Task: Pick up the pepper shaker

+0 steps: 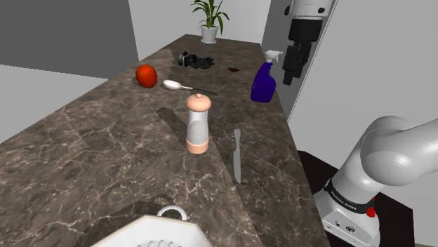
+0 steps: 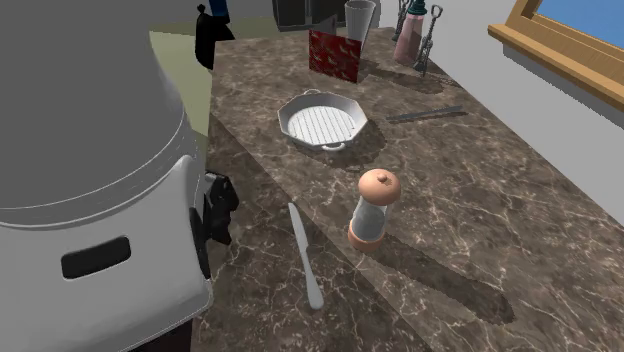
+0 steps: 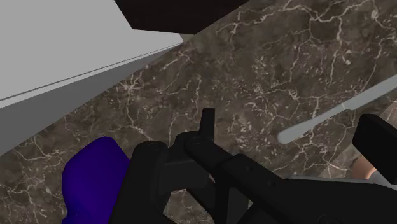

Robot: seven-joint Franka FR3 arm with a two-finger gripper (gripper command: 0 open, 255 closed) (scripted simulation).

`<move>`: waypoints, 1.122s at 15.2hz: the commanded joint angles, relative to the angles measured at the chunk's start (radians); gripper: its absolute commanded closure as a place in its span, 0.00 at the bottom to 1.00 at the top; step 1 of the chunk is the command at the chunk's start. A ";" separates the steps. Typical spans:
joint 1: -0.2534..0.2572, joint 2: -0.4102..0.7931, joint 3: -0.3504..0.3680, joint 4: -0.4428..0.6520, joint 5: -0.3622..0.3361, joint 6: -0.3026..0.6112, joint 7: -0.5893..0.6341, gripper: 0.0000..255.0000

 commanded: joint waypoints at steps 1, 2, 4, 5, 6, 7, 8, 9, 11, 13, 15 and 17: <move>0.000 0.000 0.000 0.000 0.000 0.000 0.000 0.00; 0.006 0.031 0.021 0.022 0.008 0.005 0.021 0.00; 0.015 0.095 0.063 0.069 0.022 0.014 0.062 0.00; 0.020 0.128 0.084 0.094 0.026 0.018 0.083 0.00; 0.024 0.162 0.104 0.121 0.030 0.021 0.104 0.00; 0.027 0.196 0.124 0.149 0.033 0.023 0.125 0.00; 0.031 0.232 0.143 0.178 0.034 0.025 0.147 0.00; 0.034 0.268 0.163 0.208 0.034 0.025 0.168 0.00; 0.040 0.342 0.200 0.272 0.030 0.025 0.213 0.00; 0.047 0.419 0.237 0.341 0.020 0.021 0.259 0.00; 0.055 0.500 0.273 0.416 0.004 0.012 0.306 0.00; 0.066 0.585 0.307 0.498 -0.017 -0.001 0.355 0.00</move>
